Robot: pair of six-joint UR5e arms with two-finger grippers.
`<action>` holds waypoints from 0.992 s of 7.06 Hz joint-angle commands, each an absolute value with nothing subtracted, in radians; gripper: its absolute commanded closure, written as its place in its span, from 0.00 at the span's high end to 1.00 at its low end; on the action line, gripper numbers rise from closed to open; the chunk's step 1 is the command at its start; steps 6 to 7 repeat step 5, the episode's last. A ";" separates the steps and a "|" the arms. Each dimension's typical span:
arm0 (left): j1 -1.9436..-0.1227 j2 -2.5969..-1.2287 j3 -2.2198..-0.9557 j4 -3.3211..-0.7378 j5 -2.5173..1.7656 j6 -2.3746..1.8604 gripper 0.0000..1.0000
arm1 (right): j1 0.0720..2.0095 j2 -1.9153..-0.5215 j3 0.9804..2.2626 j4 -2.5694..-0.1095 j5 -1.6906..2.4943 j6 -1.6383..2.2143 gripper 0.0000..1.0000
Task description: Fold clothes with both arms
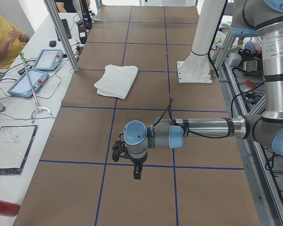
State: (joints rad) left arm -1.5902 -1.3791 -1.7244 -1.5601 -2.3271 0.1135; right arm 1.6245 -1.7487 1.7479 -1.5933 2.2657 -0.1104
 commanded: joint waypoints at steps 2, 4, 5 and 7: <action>-1.591 -1.379 -1.723 -1.560 -2.327 0.114 1.00 | 1.624 -1.752 1.747 -1.592 2.266 -0.112 1.00; -1.591 -1.381 -1.724 -1.560 -2.327 0.112 1.00 | 1.624 -1.755 1.747 -1.594 2.266 -0.120 1.00; -1.591 -1.381 -1.726 -1.560 -2.329 0.112 1.00 | 1.624 -1.758 1.746 -1.594 2.264 -0.121 1.00; -1.591 -1.381 -1.726 -1.560 -2.329 0.112 1.00 | 1.624 -1.758 1.746 -1.594 2.264 -0.121 1.00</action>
